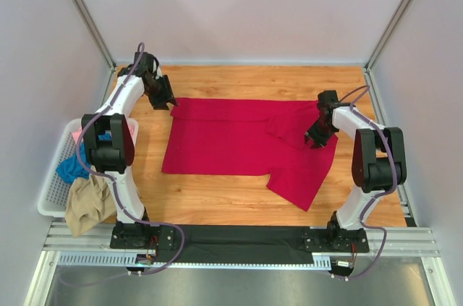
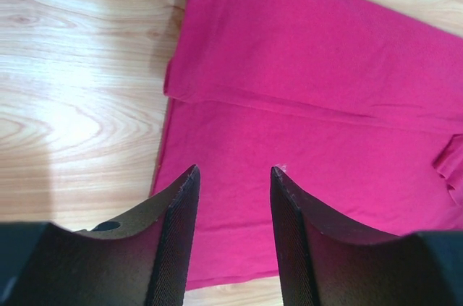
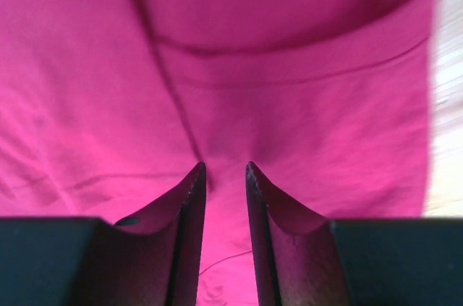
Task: Fold and stack the t-shirts
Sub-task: Fold the tshirt
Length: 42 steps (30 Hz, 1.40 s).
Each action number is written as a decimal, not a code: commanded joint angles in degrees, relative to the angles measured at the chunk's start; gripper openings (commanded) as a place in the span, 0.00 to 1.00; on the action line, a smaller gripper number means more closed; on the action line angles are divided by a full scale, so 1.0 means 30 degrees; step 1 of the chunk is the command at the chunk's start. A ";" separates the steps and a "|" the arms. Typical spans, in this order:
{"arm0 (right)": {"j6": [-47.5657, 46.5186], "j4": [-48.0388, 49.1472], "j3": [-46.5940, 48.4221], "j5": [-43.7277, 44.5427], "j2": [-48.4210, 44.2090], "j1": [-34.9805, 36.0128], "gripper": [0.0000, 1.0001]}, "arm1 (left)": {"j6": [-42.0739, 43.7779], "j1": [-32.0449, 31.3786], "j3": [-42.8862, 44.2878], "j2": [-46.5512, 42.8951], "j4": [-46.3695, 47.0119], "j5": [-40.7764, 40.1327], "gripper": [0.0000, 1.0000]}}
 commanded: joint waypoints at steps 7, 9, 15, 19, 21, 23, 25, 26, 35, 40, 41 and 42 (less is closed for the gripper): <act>0.1699 0.1000 -0.0035 0.1177 -0.1412 0.1617 0.30 | -0.0443 0.0287 0.0956 0.1685 -0.0033 -0.1276 0.43; 0.1700 0.1000 0.0082 0.1265 -0.1413 0.1705 0.30 | -0.0561 0.0287 0.0899 0.1980 0.0083 -0.1246 0.42; 0.1203 0.0796 0.0404 0.1469 -0.1120 0.1852 0.29 | -0.0093 0.0287 0.1275 0.3500 0.0438 -0.1803 0.40; 0.0968 0.1173 0.0289 0.1384 -0.1120 0.1881 0.29 | 0.0287 0.0287 0.1835 0.4322 0.0114 -0.1891 0.37; 0.0793 0.1497 0.0200 0.0944 -0.1091 0.1881 0.28 | 0.0318 0.0287 0.2127 0.4704 -0.0177 -0.2359 0.37; 0.0646 0.1644 0.0082 0.0855 -0.1120 0.1881 0.28 | 0.0230 0.0287 0.2303 0.4910 -0.0412 -0.2273 0.35; 0.0529 0.1645 0.0053 0.0913 -0.1265 0.1852 0.28 | -0.0031 0.0287 0.2509 0.4941 -0.0910 -0.2272 0.33; 0.0267 0.1674 0.0140 0.0884 -0.1325 0.1881 0.28 | -0.0120 0.0287 0.2596 0.4825 -0.1115 -0.2446 0.32; -0.3571 0.2200 0.2248 -0.3127 -0.0535 0.2581 0.26 | -0.0093 0.0257 0.2334 0.1631 0.0749 -0.0291 0.40; -0.4683 0.3281 0.3275 -0.4214 0.0431 0.3520 0.27 | 0.0053 0.0141 0.3794 0.2974 0.1434 0.0805 0.40; -0.4774 0.3459 0.3247 -0.4040 0.0549 0.3754 0.28 | 0.0141 0.0112 0.4262 0.3442 0.1229 0.0659 0.40; -0.4862 0.3780 0.3189 -0.4009 0.0637 0.3785 0.28 | 0.0316 0.0140 0.5311 0.4403 0.0792 0.0600 0.39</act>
